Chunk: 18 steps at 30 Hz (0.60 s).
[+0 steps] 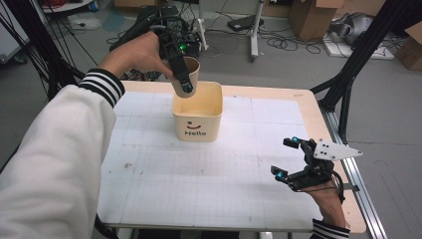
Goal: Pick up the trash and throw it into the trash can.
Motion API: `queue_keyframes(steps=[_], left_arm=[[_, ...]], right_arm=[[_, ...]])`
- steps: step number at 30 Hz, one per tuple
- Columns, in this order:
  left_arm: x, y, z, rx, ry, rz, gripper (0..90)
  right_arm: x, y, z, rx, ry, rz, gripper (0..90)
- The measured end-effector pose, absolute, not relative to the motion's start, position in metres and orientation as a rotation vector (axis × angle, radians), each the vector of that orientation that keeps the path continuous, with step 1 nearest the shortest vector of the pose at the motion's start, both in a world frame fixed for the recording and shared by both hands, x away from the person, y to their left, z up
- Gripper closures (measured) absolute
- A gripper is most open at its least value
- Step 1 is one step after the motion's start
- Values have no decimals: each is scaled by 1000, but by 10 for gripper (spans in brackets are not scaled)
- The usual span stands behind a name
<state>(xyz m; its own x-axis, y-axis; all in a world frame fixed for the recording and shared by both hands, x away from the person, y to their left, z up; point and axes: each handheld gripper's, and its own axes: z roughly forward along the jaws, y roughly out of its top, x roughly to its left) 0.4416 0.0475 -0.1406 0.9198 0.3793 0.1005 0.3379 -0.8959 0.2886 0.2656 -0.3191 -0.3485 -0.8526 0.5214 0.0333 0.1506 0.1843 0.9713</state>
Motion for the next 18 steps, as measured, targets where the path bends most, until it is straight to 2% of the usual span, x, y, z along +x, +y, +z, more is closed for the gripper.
queue_keyframes(steps=[18], left_arm=[[484, 34, -147, 2785, 617, 225, 338]], right_arm=[[266, -319, -349, 637, 2155, 1716, 2]])
